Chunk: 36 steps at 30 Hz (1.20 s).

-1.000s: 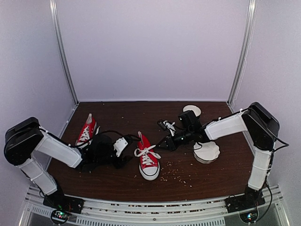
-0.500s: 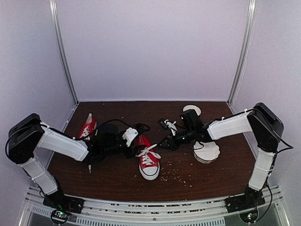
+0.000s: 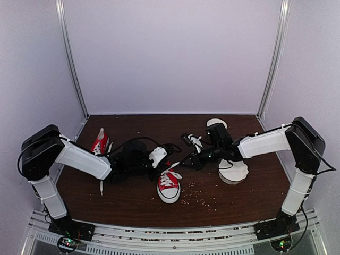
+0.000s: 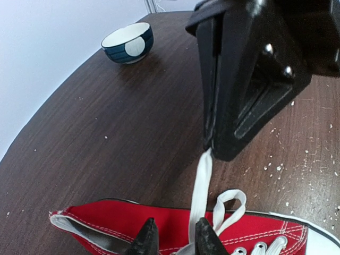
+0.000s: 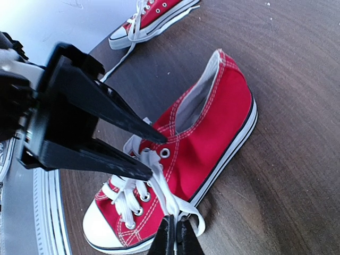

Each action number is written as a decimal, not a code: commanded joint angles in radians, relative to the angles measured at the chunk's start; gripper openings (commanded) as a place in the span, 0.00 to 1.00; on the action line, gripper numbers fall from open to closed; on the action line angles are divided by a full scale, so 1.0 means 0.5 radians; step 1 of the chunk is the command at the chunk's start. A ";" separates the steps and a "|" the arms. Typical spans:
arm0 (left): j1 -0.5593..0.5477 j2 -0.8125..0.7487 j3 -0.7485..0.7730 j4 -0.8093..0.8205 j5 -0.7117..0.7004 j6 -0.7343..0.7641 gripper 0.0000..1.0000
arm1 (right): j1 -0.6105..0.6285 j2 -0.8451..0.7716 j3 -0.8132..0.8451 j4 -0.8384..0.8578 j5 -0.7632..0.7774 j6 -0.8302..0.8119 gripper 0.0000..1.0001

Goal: Tie the shoes
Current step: Pull the crossed shoelace from the shoe.

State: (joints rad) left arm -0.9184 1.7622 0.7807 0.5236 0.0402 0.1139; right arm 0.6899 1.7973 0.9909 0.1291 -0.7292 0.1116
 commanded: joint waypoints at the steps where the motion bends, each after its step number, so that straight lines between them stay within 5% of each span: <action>1: 0.002 0.047 0.001 0.001 0.042 -0.036 0.24 | 0.015 -0.111 -0.029 0.008 0.066 0.002 0.00; 36: 0.073 0.105 -0.105 0.057 0.075 -0.131 0.18 | -0.079 -0.239 -0.037 -0.240 0.323 -0.027 0.00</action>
State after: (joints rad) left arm -0.8982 1.7950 0.7502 0.5419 0.0753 0.0612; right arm 0.6628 1.6875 0.9508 0.0261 -0.6037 0.1032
